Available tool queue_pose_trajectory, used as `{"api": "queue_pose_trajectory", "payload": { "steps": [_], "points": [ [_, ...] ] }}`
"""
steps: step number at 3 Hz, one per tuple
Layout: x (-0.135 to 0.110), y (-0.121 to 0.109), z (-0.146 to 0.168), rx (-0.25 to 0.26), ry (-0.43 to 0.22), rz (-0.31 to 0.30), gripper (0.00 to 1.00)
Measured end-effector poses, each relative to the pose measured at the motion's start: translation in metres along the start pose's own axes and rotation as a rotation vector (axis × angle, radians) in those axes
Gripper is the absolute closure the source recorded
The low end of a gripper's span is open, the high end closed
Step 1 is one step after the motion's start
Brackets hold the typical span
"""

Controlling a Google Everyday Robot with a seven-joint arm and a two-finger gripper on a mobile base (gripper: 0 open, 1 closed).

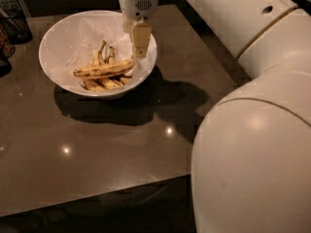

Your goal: Pick banana from white bowl

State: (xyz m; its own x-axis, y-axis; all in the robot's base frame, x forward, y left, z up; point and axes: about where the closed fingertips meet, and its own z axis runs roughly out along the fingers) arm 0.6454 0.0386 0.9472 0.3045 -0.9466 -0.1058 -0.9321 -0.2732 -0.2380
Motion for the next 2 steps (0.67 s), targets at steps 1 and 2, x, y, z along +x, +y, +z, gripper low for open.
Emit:
{"api": "queue_pose_trajectory", "payload": {
  "steps": [1, 2],
  "points": [
    [-0.0069, -0.0009, 0.0068, -0.017, -0.026, 0.014, 0.34],
    [-0.0116, -0.0002, 0.0148, -0.038, -0.044, 0.023, 0.35]
  ]
}}
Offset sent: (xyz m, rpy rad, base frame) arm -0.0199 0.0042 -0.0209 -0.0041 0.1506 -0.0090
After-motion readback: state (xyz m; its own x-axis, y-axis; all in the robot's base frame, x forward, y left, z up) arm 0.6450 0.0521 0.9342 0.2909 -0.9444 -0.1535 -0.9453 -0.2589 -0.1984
